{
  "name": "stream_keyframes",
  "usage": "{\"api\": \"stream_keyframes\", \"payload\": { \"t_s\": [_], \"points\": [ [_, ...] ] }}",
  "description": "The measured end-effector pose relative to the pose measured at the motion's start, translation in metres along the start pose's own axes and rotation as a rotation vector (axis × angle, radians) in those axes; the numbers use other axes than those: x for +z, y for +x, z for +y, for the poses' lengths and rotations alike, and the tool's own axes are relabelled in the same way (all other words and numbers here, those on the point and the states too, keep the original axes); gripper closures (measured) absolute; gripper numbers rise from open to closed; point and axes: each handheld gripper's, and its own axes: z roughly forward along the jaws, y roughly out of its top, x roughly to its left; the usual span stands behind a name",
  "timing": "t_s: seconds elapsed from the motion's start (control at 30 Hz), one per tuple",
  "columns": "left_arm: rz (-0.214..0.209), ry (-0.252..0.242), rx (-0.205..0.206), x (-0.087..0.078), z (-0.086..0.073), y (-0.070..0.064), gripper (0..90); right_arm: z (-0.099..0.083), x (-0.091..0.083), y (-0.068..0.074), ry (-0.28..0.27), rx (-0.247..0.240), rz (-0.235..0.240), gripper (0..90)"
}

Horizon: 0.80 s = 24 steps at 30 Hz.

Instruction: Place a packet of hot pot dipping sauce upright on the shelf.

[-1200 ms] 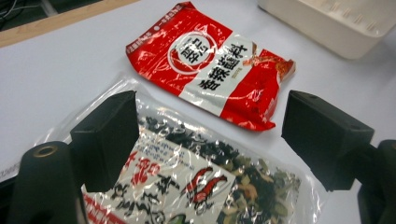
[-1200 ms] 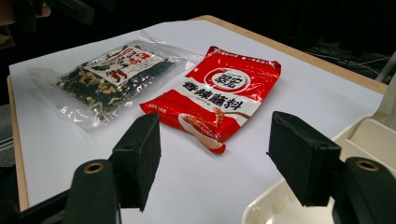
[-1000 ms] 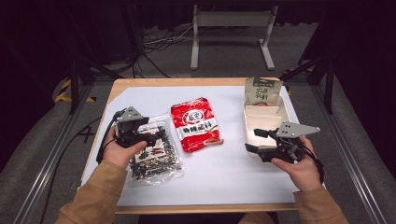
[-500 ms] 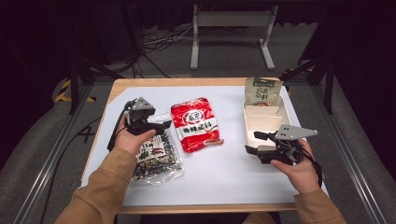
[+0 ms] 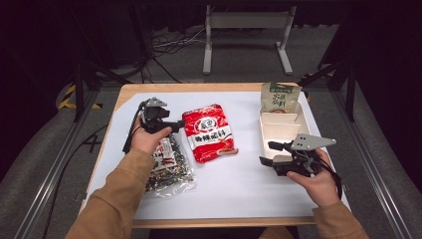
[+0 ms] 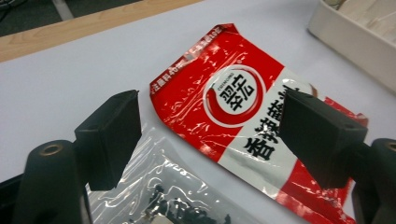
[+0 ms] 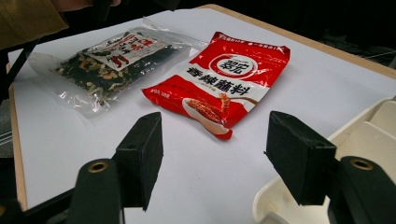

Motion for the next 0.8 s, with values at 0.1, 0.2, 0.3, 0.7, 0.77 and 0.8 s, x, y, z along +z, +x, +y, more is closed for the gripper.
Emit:
{"api": "stream_keyframes", "payload": {
  "t_s": [0.1,0.2,0.3,0.7,0.77,0.8],
  "points": [
    [0.006,-0.008,-0.014,0.003,0.006,0.003,22.2,0.000,0.000,0.001,0.002,-0.003,0.004,36.2],
    [0.007,-0.024,-0.017,0.006,0.011,0.004,23.6,0.000,0.001,0.001,0.001,-0.005,0.008,35.9],
    [0.012,-0.015,-0.017,0.010,0.016,0.004,22.0,-0.001,0.001,0.002,0.003,-0.001,0.009,35.9],
    [0.040,-0.002,-0.018,0.033,0.027,0.015,21.6,-0.009,-0.001,0.010,0.016,-0.002,-0.002,35.8],
    [0.051,0.020,-0.012,0.039,0.028,0.019,20.8,-0.010,-0.002,0.011,0.021,-0.003,-0.006,35.9],
    [0.051,0.025,-0.013,0.043,0.029,0.020,20.4,-0.011,-0.002,0.012,0.022,-0.004,-0.007,35.8]
  ]
}}
